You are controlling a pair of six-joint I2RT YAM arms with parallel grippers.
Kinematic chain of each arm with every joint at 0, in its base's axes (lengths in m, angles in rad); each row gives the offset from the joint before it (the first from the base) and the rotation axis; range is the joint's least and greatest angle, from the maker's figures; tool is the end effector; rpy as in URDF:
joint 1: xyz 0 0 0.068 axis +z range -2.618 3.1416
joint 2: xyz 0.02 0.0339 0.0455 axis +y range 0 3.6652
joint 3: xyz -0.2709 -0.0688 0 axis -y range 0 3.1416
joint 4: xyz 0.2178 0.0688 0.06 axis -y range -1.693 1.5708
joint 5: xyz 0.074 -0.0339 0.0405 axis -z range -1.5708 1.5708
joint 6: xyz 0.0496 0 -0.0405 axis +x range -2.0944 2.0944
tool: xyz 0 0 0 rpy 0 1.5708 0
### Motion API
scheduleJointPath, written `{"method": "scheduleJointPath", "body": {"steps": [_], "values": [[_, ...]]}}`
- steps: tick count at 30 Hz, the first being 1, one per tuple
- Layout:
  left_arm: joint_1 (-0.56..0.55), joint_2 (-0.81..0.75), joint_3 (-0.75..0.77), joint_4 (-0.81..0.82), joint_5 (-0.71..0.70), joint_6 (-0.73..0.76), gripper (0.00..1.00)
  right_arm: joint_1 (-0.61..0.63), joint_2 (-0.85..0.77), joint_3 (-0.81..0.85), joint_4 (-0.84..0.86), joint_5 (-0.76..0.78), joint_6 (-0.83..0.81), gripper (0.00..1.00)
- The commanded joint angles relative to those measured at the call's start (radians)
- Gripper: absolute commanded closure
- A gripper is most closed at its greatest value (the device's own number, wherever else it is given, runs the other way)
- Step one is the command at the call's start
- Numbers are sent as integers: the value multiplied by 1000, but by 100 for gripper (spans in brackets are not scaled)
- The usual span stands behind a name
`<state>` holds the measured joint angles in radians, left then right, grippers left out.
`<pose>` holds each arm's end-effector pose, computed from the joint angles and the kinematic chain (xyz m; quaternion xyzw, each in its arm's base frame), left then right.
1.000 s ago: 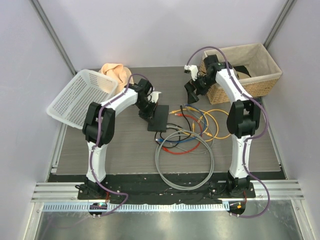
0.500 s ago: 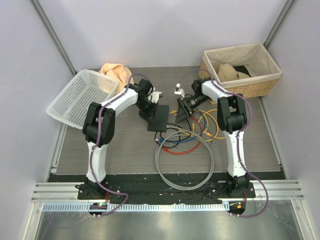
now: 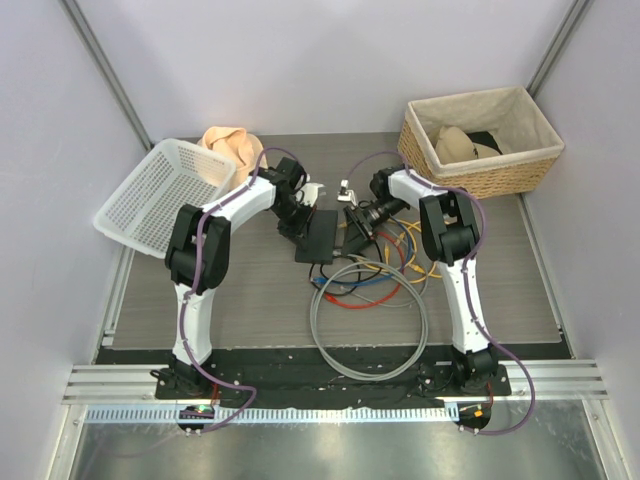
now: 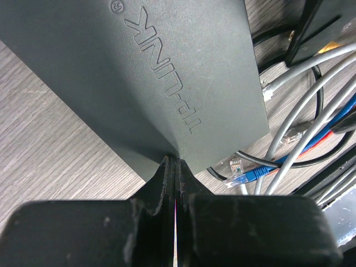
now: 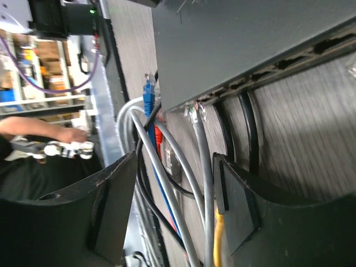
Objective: Pull the plug from the switch port
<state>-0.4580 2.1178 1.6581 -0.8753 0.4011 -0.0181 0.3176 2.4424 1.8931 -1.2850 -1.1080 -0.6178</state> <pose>0.3598 -0.1989 0.1857 0.2352 0.9446 -0.2194 0.0654 0.3845 0.1731 0.1325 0.3184 -0.7837 -0.5324 0.0325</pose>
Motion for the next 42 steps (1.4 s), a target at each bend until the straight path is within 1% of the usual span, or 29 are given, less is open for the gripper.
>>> {"method": "scheduleJointPath", "body": {"steps": [1,4,8,14,22,25,27,32,42], "values": [[-7,88,-46,30,-119,46,100,14,23,35,30,-36,49,36],[-5,90,-44,27,-117,46,100,15,46,44,72,-36,96,37],[-5,90,-46,22,-117,49,100,23,64,49,118,-26,150,44],[-5,91,-47,24,-116,49,100,31,73,41,165,0,213,49],[-7,91,-47,25,-117,49,100,35,89,40,219,25,274,51],[-7,91,-49,25,-117,46,100,37,96,31,246,59,312,53],[-7,91,-49,25,-117,47,100,37,96,21,291,85,366,53],[-5,94,-49,27,-116,46,100,37,102,20,302,96,378,54],[-5,102,-41,24,-116,47,100,37,115,24,305,96,371,60]]}}
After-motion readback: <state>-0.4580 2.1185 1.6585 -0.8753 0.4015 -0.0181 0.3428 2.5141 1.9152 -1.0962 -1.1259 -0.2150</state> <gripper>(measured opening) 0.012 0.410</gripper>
